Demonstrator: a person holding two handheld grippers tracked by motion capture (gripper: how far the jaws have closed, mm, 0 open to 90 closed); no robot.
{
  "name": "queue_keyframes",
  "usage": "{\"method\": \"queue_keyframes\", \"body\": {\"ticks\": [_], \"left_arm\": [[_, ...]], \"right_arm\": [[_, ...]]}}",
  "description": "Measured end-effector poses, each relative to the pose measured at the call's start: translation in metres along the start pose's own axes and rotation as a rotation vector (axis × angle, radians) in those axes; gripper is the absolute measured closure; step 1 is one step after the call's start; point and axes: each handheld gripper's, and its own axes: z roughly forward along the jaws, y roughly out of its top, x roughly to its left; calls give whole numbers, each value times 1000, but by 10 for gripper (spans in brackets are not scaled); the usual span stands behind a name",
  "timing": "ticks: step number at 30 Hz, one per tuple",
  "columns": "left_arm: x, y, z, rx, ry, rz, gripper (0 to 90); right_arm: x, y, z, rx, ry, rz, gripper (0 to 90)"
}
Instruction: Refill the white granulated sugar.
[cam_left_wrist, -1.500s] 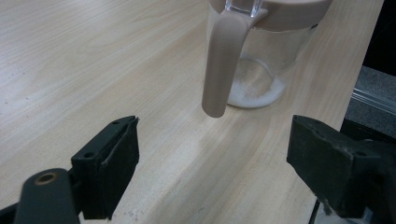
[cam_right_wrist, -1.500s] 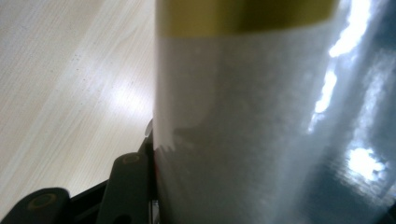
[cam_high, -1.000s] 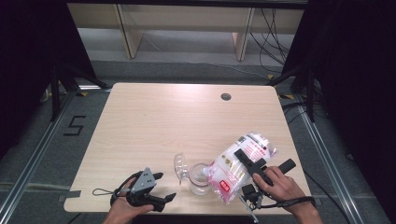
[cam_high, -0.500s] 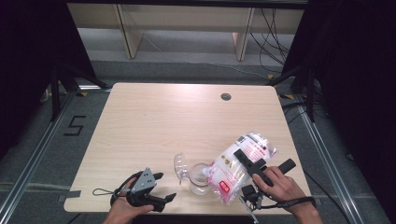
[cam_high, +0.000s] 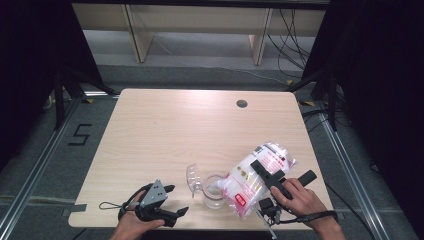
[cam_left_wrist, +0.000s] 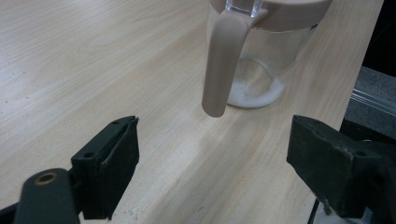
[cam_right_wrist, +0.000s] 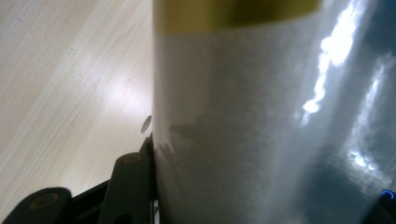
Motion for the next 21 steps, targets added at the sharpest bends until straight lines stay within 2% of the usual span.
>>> {"method": "queue_keyframes", "body": {"ticks": [15,21], "left_arm": [[0,0,0,-8,4,-1,165],[0,0,1,-10,4,-2,165]], "right_arm": [[1,-1,0,5,3,17,546],[-1,-1,-1,-2,-1,7,548]]}}
